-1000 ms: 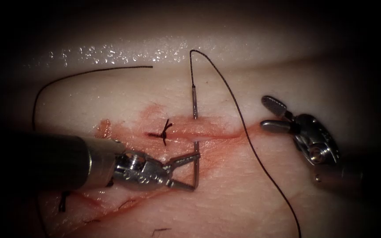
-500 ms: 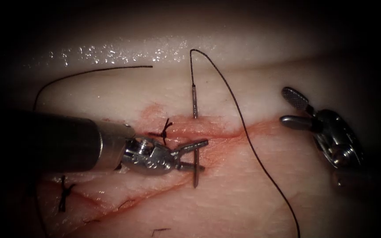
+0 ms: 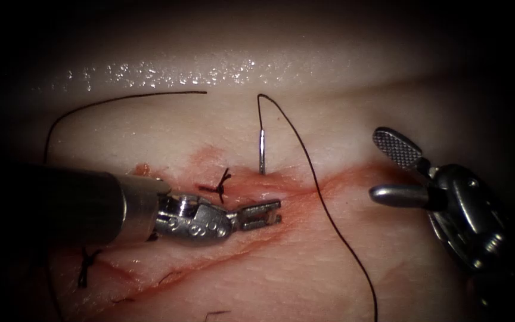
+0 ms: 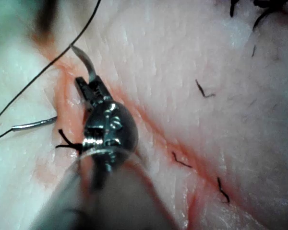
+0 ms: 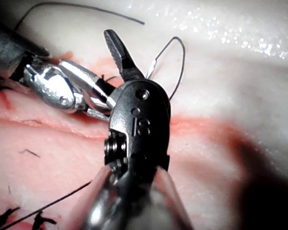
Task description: Wound Closure
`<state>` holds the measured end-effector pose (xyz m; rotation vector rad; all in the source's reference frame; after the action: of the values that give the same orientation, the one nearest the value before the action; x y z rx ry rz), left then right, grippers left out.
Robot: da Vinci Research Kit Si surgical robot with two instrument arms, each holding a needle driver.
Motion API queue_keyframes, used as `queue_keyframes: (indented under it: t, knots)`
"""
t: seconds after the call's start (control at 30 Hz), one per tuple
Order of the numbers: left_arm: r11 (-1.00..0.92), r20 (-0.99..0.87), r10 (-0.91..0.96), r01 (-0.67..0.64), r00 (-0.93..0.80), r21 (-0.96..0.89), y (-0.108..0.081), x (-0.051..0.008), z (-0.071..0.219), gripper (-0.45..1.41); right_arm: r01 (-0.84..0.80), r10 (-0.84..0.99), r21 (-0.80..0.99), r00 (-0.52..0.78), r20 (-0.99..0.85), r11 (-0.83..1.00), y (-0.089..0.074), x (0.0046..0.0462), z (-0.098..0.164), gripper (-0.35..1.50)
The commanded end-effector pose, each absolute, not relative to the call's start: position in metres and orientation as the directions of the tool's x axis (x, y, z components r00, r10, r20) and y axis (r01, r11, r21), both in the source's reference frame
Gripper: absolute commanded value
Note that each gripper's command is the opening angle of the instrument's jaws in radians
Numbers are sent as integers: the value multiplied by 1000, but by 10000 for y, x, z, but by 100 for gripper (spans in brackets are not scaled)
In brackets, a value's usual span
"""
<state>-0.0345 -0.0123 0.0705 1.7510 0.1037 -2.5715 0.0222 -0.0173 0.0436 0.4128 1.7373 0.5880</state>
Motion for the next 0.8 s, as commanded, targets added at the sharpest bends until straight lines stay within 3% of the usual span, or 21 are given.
queue_keyframes:
  t: [0.03, 0.1, 0.13, 0.2, 0.23, 0.3, 0.8]
  knots:
    - [-995, -934, 36, 71, -356, -65, -125, -350, 707, -45, 1, 571, 585, -218, -792, 811, -185, 251, 435, 116]
    - [-989, -934, 92, 77, -345, -126, -126, -350, 698, -45, 34, 576, 580, -182, -797, 814, -193, 260, 437, 113]
    - [-976, -930, 160, 90, -330, -200, -125, -348, 685, -45, 79, 576, 571, -133, -807, 817, -203, 266, 445, 88]
    - [-969, -928, 190, 91, -321, -230, -124, -347, 680, -45, 76, 573, 568, -100, -813, 819, -208, 266, 450, 86]
    - [-951, -918, 256, 90, -303, -295, -122, -344, 670, -45, 58, 557, 557, 27, -830, 828, -220, 265, 464, 86]
    - [-928, -903, 330, 84, -276, -364, -118, -341, 658, -45, 66, 545, 556, 129, -828, 829, -231, 262, 482, 86]
    - [-731, -743, 639, 141, -199, -667, -119, -312, 581, -45, -6, 537, 558, 283, -795, 830, -246, 264, 542, 83]
